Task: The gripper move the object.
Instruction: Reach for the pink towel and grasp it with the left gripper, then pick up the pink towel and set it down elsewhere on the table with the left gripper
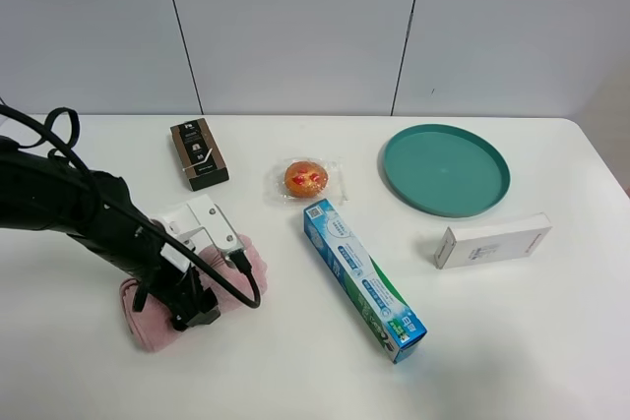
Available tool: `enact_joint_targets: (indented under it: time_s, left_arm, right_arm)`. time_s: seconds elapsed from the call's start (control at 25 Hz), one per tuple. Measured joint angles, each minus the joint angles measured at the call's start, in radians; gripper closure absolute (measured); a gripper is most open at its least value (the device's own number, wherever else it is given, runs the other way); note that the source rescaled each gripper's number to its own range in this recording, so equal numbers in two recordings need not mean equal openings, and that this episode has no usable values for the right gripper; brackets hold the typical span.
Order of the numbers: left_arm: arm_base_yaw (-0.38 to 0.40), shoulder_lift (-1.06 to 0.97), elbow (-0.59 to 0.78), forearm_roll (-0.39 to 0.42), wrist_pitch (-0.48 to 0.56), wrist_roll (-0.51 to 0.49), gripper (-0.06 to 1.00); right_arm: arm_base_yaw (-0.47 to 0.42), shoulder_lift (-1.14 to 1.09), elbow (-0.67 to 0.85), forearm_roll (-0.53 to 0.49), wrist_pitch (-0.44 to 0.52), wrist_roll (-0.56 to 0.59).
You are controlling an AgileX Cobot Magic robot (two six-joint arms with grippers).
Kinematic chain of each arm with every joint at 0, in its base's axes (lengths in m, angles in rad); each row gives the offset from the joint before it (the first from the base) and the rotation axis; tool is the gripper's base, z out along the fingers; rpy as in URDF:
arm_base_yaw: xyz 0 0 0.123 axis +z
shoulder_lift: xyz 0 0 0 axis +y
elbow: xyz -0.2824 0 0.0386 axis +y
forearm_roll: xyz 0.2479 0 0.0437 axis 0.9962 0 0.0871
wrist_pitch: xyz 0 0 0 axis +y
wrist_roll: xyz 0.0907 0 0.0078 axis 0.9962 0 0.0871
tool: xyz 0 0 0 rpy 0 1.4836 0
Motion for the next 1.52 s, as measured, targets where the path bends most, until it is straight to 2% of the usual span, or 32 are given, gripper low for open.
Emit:
enact_joint_targets:
  time_s: [0.36, 0.44, 0.56, 0.64, 0.72, 0.76, 0.84, 0.88, 1.16, 1.52]
  left_arm:
    - [0.000, 0.000, 0.000, 0.000, -0.015, 0.000, -0.06]
    - [0.000, 0.000, 0.000, 0.000, -0.015, 0.000, -0.02]
    - [0.000, 0.000, 0.000, 0.000, -0.015, 0.000, 0.10]
    - [0.000, 0.000, 0.000, 0.000, -0.015, 0.000, 0.21]
    - [0.000, 0.000, 0.000, -0.001, -0.015, 0.000, 0.37]
    - [0.000, 0.000, 0.000, -0.003, -0.015, 0.000, 0.50]
    - [0.000, 0.000, 0.000, -0.003, -0.014, 0.000, 0.82]
    - [0.000, 0.000, 0.000, -0.003, -0.013, 0.000, 0.92]
    - [0.000, -0.033, 0.000, -0.002, 0.029, 0.000, 0.94]
    - [0.000, -0.242, 0.001, -0.002, 0.152, -0.056, 0.94]
  right_arm:
    - [0.000, 0.000, 0.000, 0.000, 0.000, 0.000]
    - [0.000, 0.000, 0.000, 0.000, 0.000, 0.000]
    - [0.000, 0.000, 0.000, 0.000, 0.000, 0.000]
    - [0.000, 0.000, 0.000, 0.000, 0.000, 0.000]
    - [0.000, 0.000, 0.000, 0.000, 0.000, 0.000]
    - [0.000, 0.000, 0.000, 0.000, 0.000, 0.000]
    - [0.000, 0.000, 0.000, 0.000, 0.000, 0.000]
    - [0.000, 0.000, 0.000, 0.000, 0.000, 0.000]
    - [0.000, 0.000, 0.000, 0.000, 0.000, 0.000]
    - [0.000, 0.000, 0.000, 0.000, 0.000, 0.000]
